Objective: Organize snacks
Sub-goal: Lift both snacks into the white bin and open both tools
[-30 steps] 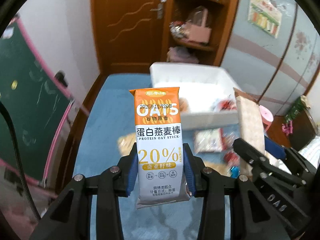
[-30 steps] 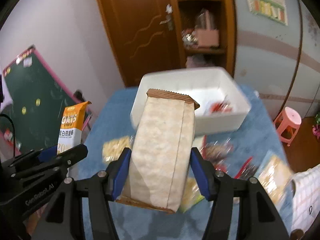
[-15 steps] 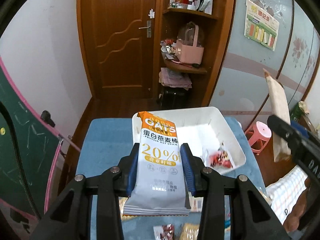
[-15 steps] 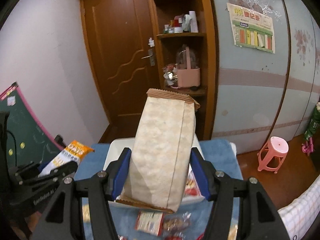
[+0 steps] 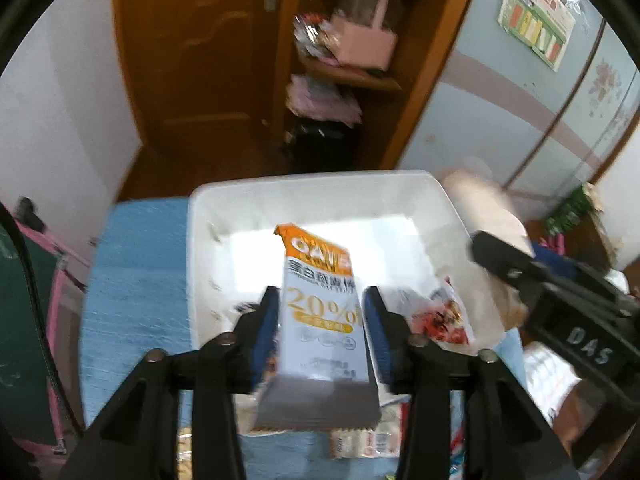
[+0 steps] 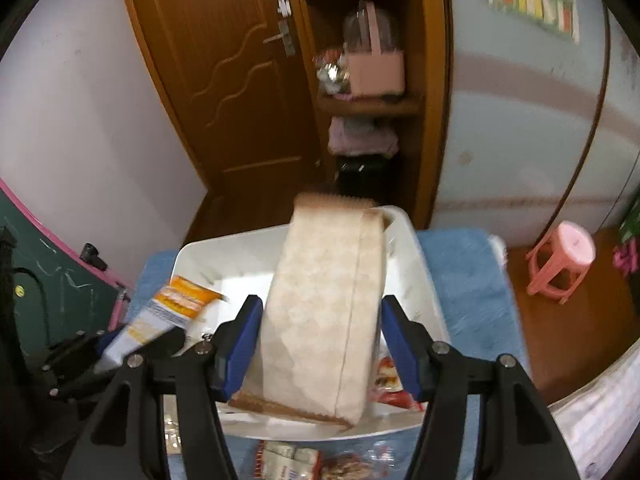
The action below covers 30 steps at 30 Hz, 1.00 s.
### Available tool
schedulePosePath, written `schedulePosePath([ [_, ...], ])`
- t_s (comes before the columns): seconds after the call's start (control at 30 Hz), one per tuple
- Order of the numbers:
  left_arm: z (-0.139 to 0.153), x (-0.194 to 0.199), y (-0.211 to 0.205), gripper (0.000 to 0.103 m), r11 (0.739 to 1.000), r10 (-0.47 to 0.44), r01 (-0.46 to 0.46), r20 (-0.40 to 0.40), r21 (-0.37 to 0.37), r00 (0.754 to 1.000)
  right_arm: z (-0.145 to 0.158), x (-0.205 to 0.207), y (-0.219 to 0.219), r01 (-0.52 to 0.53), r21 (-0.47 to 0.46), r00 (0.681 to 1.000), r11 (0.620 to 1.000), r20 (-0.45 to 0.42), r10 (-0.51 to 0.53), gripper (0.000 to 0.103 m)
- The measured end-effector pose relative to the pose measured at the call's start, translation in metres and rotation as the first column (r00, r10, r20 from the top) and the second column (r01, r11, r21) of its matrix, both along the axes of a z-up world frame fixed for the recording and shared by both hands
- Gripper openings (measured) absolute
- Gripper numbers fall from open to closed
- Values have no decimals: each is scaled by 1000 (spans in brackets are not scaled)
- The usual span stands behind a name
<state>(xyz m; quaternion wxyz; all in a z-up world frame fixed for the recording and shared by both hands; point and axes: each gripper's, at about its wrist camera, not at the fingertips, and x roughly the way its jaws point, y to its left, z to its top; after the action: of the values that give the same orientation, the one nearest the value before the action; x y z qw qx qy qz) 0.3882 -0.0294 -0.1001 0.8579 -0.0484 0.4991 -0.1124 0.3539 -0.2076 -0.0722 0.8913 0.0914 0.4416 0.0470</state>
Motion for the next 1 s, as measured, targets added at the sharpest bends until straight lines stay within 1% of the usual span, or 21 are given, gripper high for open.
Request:
schedulePosePath([
  [0.03, -4, 0, 0, 77, 1000, -2, 2, -15, -14, 1000, -7, 3, -1, -3, 21, 1000, 1000, -14, 3, 61],
  [0.07, -6, 0, 1, 84, 1000, -1, 0, -19, -29, 1000, -12, 4, -3, -4, 42, 1000, 999, -24, 5, 61],
  [0.1, -6, -1, 2, 84, 999, 3, -4, -14, -44, 1000, -16, 4, -5, -3, 60, 999, 998, -34, 5, 61],
  [0.2, -6, -7, 7, 84, 999, 7, -8, -10, -42, 1000, -22, 2, -9, 2, 99, 998, 995, -59, 4, 61],
  [0.3, -1, -14, 14, 84, 998, 29, -29, -3, -52, 1000, -22, -5, -9, -1, 89, 998, 996, -62, 7, 61],
  [0.5, 17, -35, 25, 84, 997, 51, -48, 44, -59, 998, -13, -21, -6, -11, 53, 999, 999, -46, 13, 61],
  [0.6, 26, -46, 26, 84, 999, 38, -35, 61, -41, 997, -7, -30, -2, -22, 37, 999, 999, -41, 23, 61],
  [0.77, 46, -74, 18, 84, 1000, -5, 2, 118, 23, 993, 7, -51, -1, -30, 16, 999, 999, -28, 30, 61],
  [1.0, 74, -117, 6, 84, 996, -60, 48, 172, 72, 983, 27, -88, -13, 0, -8, 1000, 1000, 2, 0, 61],
])
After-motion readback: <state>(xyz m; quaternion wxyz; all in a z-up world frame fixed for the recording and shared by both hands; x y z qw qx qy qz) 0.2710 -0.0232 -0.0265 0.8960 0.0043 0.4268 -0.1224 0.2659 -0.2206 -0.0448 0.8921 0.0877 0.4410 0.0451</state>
